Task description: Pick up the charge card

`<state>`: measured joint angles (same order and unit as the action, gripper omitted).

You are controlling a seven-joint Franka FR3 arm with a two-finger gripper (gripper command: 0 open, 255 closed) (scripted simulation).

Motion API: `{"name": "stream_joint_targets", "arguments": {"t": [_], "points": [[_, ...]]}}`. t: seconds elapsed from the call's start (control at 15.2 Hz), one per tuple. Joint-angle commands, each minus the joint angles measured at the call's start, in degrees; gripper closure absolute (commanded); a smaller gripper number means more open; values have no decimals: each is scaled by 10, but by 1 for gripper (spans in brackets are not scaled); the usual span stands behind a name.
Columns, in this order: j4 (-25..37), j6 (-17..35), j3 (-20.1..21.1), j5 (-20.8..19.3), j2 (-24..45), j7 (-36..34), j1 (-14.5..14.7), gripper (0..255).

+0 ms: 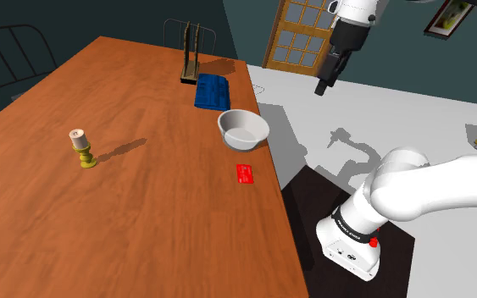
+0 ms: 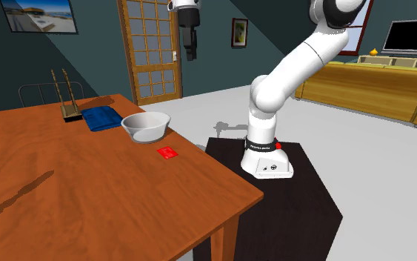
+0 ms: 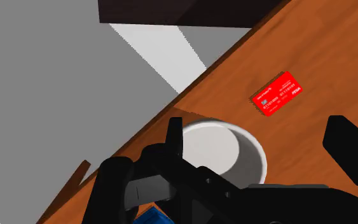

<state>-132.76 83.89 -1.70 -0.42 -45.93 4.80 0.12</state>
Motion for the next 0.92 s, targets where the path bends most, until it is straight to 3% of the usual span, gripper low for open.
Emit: {"name": "stream_joint_targets", "arguments": {"t": [0.0, 0.86], "points": [[0, 0, 0, 0, 0, 0, 0, 0], [-93, 129, 74, 139, 168, -238, -22, 0]]}}
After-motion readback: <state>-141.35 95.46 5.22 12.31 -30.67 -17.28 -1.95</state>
